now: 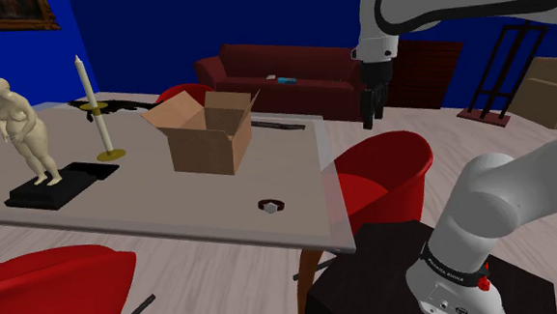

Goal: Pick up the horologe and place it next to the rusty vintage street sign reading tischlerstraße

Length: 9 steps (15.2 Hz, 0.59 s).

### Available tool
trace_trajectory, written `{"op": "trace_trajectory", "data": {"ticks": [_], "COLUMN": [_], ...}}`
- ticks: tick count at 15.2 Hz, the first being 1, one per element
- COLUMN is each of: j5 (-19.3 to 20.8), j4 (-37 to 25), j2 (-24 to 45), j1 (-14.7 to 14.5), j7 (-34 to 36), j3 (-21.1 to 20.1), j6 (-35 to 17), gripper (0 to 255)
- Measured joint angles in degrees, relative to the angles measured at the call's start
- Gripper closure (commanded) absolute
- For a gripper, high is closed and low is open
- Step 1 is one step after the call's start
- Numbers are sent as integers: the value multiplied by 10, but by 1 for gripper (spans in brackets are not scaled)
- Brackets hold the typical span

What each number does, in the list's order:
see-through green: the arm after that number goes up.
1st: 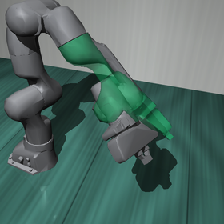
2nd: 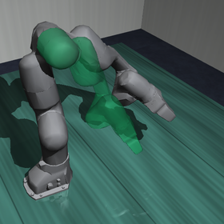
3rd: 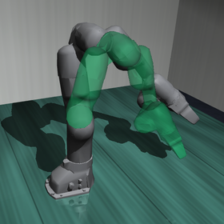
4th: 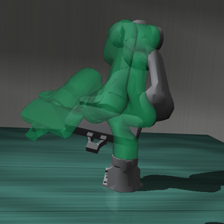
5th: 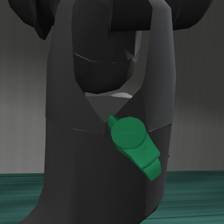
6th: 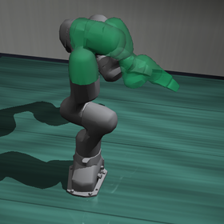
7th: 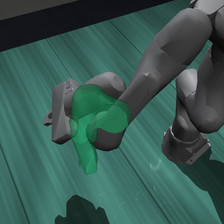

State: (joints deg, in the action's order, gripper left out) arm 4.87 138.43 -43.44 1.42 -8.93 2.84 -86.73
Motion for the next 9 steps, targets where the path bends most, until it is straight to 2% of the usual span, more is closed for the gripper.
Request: {"op": "trace_trajectory", "data": {"ticks": [3,9], "j5": [-7,-37], "j4": [8,42], "j2": [8,49], "j1": [-7,-43], "j7": [6,33], "j3": [-9,-53], "j6": [-21,-122], "gripper": [0,0]}}
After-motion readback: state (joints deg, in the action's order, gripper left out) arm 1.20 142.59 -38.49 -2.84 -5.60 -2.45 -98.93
